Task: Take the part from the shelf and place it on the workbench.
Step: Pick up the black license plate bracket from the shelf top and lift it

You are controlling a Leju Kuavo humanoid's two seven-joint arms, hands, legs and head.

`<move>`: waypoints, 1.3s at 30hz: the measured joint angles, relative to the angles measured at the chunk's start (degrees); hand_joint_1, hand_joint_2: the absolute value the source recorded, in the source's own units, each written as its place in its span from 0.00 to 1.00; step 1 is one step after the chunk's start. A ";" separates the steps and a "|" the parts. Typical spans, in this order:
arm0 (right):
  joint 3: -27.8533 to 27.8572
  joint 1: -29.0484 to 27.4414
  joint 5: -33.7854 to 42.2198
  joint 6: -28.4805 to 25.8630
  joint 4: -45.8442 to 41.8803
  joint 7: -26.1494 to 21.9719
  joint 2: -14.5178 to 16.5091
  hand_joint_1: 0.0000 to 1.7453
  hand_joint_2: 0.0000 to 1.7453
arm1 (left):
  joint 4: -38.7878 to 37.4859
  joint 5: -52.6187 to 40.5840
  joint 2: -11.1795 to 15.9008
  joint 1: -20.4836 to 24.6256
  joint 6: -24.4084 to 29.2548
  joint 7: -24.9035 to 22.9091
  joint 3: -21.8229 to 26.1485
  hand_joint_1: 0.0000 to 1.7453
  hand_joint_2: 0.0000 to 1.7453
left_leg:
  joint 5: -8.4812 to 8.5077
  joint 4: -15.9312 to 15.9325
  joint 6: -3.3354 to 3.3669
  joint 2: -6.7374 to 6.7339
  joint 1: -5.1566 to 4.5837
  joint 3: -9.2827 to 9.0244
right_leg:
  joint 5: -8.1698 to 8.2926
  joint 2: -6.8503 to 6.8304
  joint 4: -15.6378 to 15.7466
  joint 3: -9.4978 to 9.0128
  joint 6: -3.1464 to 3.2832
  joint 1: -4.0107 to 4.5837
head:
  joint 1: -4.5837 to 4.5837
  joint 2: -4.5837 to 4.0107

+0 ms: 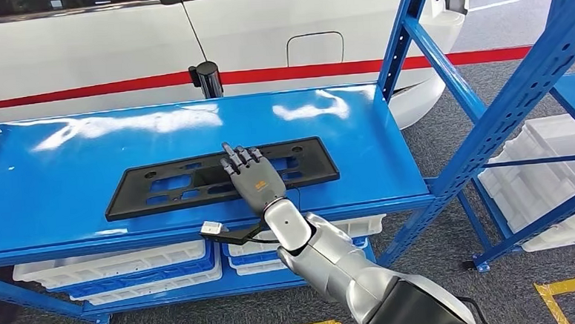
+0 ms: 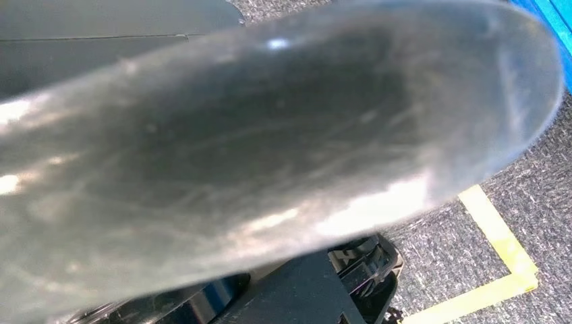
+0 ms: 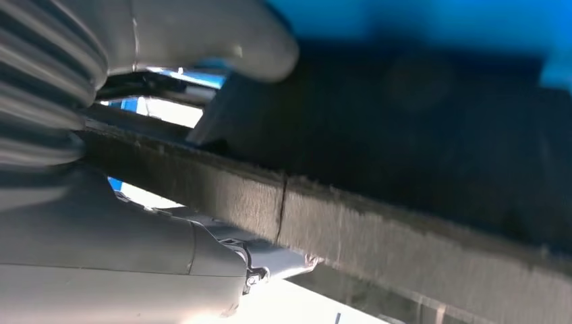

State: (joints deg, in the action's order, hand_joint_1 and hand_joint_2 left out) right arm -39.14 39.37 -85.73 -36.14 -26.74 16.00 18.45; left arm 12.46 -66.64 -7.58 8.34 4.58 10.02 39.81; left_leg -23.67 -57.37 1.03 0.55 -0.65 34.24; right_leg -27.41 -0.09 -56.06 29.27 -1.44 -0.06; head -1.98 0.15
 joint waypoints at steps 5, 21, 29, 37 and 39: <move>-4.10 2.36 -3.20 7.15 3.84 2.06 0.37 0.85 1.00 | 0.00 -0.03 -0.05 0.48 -0.36 -0.04 -0.37 0.00 0.00 | 0.05 0.00 0.01 -0.01 0.00 0.00 | 0.07 0.00 0.00 0.01 0.11 0.00 | 0.01 0.00; -7.31 3.30 -2.87 7.57 4.87 1.57 0.63 0.99 1.00 | 0.00 0.27 -0.08 0.56 -0.29 0.66 -0.38 0.00 0.00 | 0.11 0.01 0.04 -0.02 0.00 0.02 | 0.14 0.00 0.00 0.56 0.11 0.00 | 0.01 0.00; -3.18 2.67 6.56 -1.43 2.91 -7.29 0.66 1.00 1.00 | 0.00 0.72 -0.05 0.15 -0.04 0.56 -0.38 0.00 0.00 | 0.19 0.00 0.03 -0.02 0.00 0.21 | 0.19 0.01 -0.06 0.20 0.04 0.01 | 0.01 0.00; 3.51 2.28 14.13 -2.49 -8.73 -15.25 1.01 1.00 1.00 | 0.00 1.00 0.01 -0.58 0.08 0.91 -0.38 0.00 0.00 | 0.23 0.01 0.01 0.01 0.01 0.26 | 0.19 0.00 -0.06 0.29 0.05 0.01 | 0.01 0.00; 4.38 1.77 16.00 -2.63 -10.86 -17.18 1.01 1.00 1.00 | 0.00 1.18 0.02 -0.64 0.10 1.05 -0.38 0.00 0.00 | 0.24 0.01 0.02 0.00 0.01 0.28 | 0.20 0.00 -0.07 0.30 0.05 0.01 | 0.01 0.00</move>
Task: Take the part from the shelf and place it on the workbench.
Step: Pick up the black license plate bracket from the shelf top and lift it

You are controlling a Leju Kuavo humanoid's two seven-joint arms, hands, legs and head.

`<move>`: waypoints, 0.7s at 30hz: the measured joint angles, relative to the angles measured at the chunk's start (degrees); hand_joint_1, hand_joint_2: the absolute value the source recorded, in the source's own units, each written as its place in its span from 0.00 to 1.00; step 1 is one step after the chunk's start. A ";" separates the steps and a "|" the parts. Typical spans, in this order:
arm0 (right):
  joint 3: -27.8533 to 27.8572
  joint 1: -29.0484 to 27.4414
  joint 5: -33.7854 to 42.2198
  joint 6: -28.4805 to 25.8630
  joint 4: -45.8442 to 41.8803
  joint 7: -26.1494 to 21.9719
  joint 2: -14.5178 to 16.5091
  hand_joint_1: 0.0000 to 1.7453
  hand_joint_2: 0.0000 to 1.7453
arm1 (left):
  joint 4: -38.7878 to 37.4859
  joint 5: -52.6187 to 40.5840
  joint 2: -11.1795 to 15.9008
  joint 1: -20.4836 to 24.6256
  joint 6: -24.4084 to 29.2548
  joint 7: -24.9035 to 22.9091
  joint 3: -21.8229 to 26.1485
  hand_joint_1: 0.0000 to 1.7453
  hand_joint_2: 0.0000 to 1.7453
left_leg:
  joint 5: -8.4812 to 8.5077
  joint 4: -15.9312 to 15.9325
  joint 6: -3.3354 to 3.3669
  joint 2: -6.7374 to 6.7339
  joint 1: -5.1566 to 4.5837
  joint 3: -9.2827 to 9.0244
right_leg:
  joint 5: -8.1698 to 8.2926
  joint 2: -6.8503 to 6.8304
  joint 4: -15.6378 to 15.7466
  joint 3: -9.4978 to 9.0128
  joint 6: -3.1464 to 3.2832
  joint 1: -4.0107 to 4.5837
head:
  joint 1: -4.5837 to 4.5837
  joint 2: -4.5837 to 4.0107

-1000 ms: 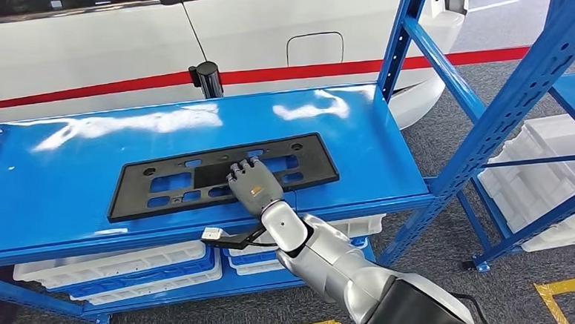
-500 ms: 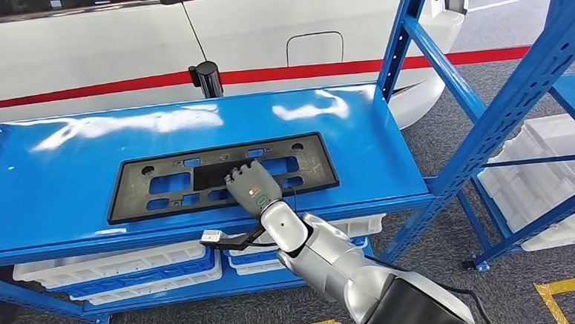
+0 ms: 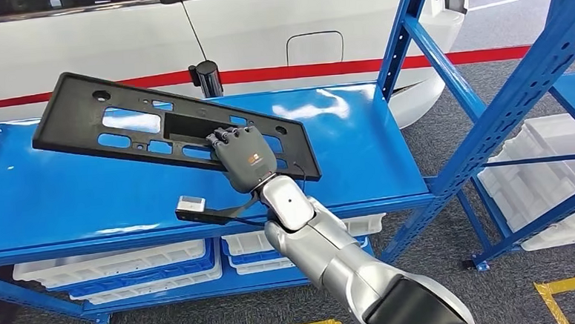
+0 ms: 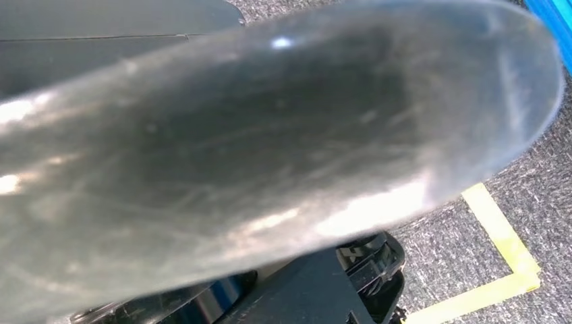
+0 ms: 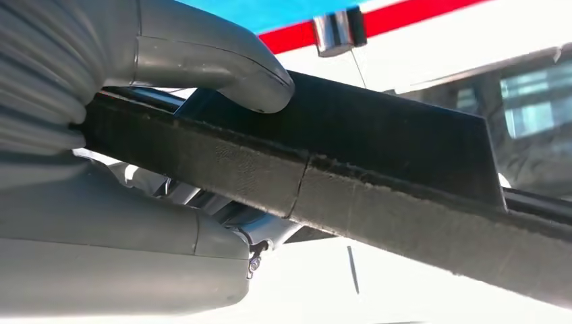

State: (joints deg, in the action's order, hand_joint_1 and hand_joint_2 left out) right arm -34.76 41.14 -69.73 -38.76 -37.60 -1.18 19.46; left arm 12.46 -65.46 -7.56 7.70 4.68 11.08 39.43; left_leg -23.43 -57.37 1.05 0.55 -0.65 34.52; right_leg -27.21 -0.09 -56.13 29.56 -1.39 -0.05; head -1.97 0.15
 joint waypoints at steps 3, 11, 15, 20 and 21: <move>1.17 -1.38 7.70 -0.10 -6.12 -5.92 -0.02 1.00 1.00 | 0.00 0.61 0.02 -0.15 0.10 0.77 0.02 0.00 0.00 | 0.02 0.00 0.00 0.00 0.00 0.08 | 0.02 0.00 -0.01 0.08 -0.03 0.00 | 0.00 0.00; 1.32 -4.13 36.72 5.29 -32.00 -13.48 -2.44 1.00 1.00 | 0.00 1.95 0.26 -0.91 0.20 3.25 0.29 0.00 0.25 | 0.03 -0.01 -0.01 0.02 -0.02 0.27 | 0.03 0.00 0.00 0.27 -0.04 -0.01 | 0.00 0.00; 1.28 -4.97 40.95 7.24 -39.34 -15.00 -3.87 1.00 1.00 | 0.00 2.01 0.45 -1.09 -0.19 3.96 0.37 0.00 1.00 | 0.03 -0.01 -0.01 0.00 -0.02 0.28 | 0.04 0.00 0.01 0.29 -0.05 -0.01 | 0.01 0.00; 1.13 -5.93 51.26 12.88 -46.55 -17.30 -6.24 1.00 1.00 | 0.00 2.47 0.75 -1.37 -0.54 5.08 0.38 0.00 1.00 | 0.04 -0.01 -0.01 0.02 -0.01 0.28 | 0.04 0.00 0.00 0.29 -0.05 -0.01 | 0.00 0.00; 1.13 -6.16 52.79 13.95 -47.96 -17.47 -6.80 1.00 1.00 | 0.00 2.51 0.83 -1.44 -0.54 5.29 0.38 0.00 1.00 | 0.04 -0.01 -0.01 0.02 -0.01 0.28 | 0.04 0.00 0.00 0.29 -0.05 -0.01 | 0.00 0.00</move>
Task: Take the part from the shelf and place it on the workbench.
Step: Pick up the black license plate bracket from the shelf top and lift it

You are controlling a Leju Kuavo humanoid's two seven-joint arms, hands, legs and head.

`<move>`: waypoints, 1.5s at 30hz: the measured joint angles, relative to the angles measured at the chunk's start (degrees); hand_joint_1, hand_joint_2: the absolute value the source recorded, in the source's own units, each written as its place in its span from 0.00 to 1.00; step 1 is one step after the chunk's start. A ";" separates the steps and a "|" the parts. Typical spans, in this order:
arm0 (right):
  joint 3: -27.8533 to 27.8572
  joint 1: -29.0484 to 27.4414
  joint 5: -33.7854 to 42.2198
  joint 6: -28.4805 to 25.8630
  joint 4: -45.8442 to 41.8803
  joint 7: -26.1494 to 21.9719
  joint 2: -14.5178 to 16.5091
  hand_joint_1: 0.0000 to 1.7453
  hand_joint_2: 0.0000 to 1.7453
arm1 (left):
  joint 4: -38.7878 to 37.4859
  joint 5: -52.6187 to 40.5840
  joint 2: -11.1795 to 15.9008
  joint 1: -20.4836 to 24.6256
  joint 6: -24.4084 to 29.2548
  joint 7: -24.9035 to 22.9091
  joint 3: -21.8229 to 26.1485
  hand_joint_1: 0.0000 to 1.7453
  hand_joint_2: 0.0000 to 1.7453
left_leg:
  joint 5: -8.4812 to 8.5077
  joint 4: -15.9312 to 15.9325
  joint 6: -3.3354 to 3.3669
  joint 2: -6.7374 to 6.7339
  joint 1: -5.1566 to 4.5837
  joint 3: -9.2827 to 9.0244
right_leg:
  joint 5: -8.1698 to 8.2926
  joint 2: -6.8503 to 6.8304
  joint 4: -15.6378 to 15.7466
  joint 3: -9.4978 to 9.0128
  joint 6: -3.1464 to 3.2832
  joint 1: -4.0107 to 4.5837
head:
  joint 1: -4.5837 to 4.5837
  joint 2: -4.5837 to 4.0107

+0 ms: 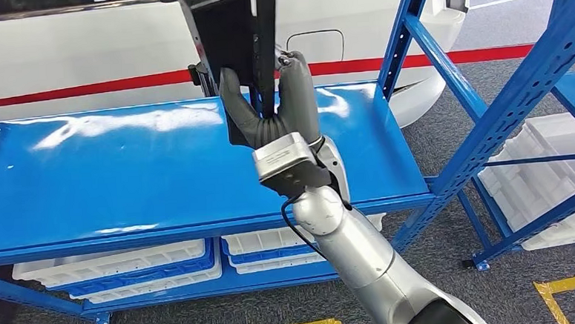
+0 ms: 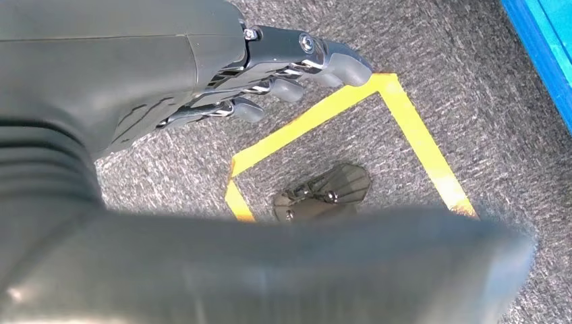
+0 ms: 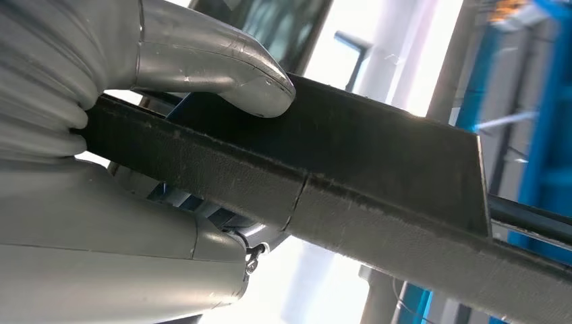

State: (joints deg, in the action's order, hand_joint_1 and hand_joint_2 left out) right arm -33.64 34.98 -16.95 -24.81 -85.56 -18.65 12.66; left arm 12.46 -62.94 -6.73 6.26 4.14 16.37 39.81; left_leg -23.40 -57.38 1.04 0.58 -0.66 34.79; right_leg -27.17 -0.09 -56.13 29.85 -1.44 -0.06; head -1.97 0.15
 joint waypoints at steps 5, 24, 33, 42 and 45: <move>-0.02 -1.83 4.81 4.28 -5.91 -1.05 -2.76 1.00 1.00 | 0.00 0.13 0.28 -0.27 1.26 1.68 0.12 0.00 1.00 | 0.00 0.00 0.00 0.01 0.00 0.02 | 0.00 -0.01 0.00 0.00 0.00 0.00 | 0.00 0.00; -0.13 -6.52 18.15 13.93 -12.20 -0.13 -8.27 1.00 1.00 | -0.02 2.76 0.57 -0.91 3.87 0.97 3.23 0.00 1.00 | 0.00 0.00 0.00 0.01 0.00 0.05 | 0.00 0.00 0.00 0.02 0.00 0.00 | 0.01 0.00; 0.13 -8.36 23.65 17.98 -12.22 0.08 -11.07 1.00 1.00 | -0.02 2.98 0.65 -1.66 2.93 1.68 4.20 0.00 1.00 | 0.00 0.00 0.00 0.01 -0.01 0.05 | 0.00 0.00 0.01 0.02 0.00 0.00 | 0.00 0.00; 1.85 -11.25 25.34 18.15 -13.31 -0.03 -12.74 1.00 1.00 | -0.02 3.07 1.20 -2.28 2.46 2.78 4.38 0.00 1.00 | -0.01 -0.01 0.00 0.01 -0.02 0.06 | 0.01 0.00 0.02 0.03 -0.01 -0.01 | 0.00 0.00; 2.30 -11.84 25.96 18.55 -13.63 -0.06 -13.14 1.00 1.00 | -0.02 3.02 1.32 -2.29 2.44 2.88 4.53 0.00 1.00 | -0.01 -0.03 0.00 0.01 -0.04 0.07 | 0.03 0.00 0.03 0.03 -0.04 -0.03 | 0.01 0.01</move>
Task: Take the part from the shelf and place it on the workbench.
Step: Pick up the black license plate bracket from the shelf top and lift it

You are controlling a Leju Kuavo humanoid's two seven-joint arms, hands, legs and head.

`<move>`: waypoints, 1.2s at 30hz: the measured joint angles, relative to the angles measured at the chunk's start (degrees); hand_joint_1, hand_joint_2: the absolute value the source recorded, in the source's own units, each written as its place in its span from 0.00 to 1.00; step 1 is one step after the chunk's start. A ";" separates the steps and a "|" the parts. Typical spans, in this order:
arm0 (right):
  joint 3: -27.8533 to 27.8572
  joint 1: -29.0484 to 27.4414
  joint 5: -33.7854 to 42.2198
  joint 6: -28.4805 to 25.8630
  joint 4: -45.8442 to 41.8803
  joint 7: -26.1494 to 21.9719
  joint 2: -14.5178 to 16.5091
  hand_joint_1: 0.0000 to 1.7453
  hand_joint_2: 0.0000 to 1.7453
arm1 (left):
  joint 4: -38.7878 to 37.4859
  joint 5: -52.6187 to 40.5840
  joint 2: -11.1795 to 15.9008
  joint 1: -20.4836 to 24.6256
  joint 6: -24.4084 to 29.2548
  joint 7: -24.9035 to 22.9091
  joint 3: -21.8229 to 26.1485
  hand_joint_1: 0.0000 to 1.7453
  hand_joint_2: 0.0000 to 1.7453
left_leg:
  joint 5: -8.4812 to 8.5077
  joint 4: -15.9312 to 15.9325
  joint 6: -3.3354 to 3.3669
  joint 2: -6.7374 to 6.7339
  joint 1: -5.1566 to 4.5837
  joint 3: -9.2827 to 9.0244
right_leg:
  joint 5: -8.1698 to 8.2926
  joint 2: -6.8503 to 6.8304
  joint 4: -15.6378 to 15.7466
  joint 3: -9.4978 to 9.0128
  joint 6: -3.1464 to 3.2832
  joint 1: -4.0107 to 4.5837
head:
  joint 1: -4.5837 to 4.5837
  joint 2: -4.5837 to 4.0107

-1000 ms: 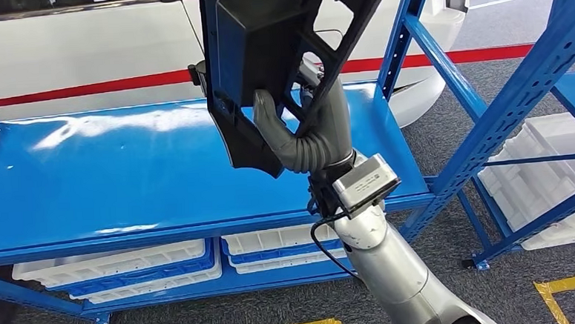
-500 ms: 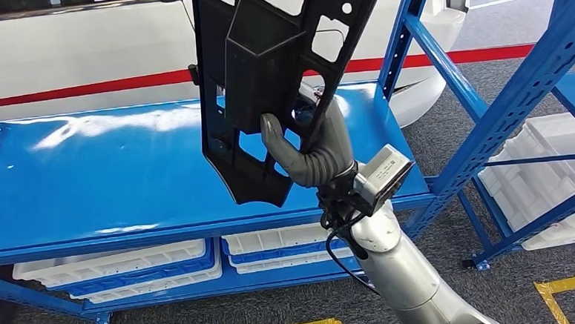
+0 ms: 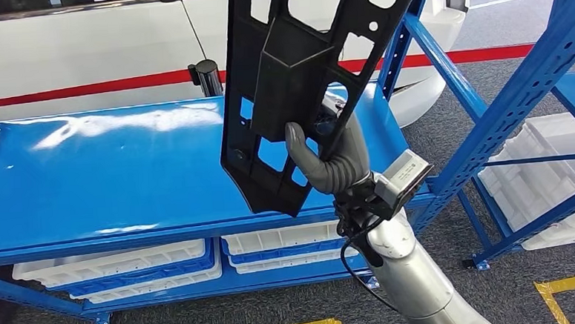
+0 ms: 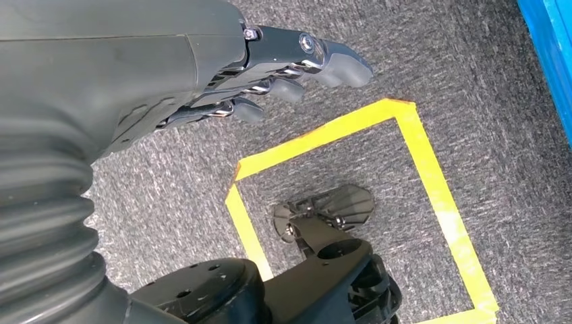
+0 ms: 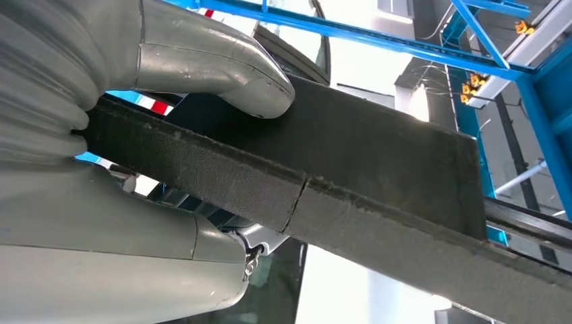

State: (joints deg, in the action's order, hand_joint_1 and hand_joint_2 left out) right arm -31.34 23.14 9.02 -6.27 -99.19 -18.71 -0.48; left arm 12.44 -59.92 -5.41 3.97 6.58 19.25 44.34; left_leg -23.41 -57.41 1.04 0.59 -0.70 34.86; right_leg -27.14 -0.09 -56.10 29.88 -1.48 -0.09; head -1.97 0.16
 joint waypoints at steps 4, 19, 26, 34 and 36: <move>0.38 -0.49 0.18 0.21 -0.17 -0.05 -0.30 1.00 1.00 | -0.02 -0.03 0.06 0.00 -0.02 0.09 0.09 0.00 1.00 | -0.02 -0.03 0.03 0.00 -0.11 0.01 | 0.03 0.00 0.01 0.00 -0.06 -0.11 | -0.01 -0.01; 0.70 -1.61 0.69 1.57 -2.40 -0.72 -1.21 1.00 1.00 | -0.02 -0.10 0.19 0.10 -0.10 0.27 0.67 0.00 1.00 | 1.01 0.55 1.57 -0.15 0.42 0.85 | -7.38 0.05 -16.43 8.18 -0.37 -0.75 | 0.20 -0.01; 0.86 -2.03 0.78 1.61 -2.60 -0.77 -1.67 1.00 1.00 | -0.05 -0.04 0.24 0.08 -0.33 0.32 0.73 0.00 1.00 | 2.17 0.33 -0.19 -0.04 0.56 1.56 | -0.64 0.22 -0.66 0.13 -1.99 -0.99 | 0.21 -0.01; 0.93 -2.17 0.89 1.63 -2.73 -0.82 -1.81 1.00 1.00 | -0.08 -0.01 0.22 -0.06 -0.43 0.34 1.05 0.00 1.00 | -6.87 -14.47 -2.79 -0.30 1.30 7.46 | 1.61 -0.05 -0.57 1.70 1.35 -1.04 | 0.07 -0.01; 0.93 -2.30 0.89 1.63 -2.73 -0.83 -1.83 1.00 1.00 | -0.11 -0.01 0.21 -0.08 -0.44 0.34 1.07 0.00 1.00 | -7.67 -16.89 -2.91 -0.33 1.40 7.24 | 1.94 -0.09 -0.66 2.18 1.30 -0.95 | 0.08 -0.01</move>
State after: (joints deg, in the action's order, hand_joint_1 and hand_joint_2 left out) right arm -30.40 20.83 9.91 -4.63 -101.92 -19.54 -2.31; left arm 12.32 -59.93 -5.20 3.88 6.14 19.58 45.41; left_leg -31.08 -74.30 -1.87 0.26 0.70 42.10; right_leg -25.20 -0.19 -56.76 32.07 -0.18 -1.05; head -1.89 0.15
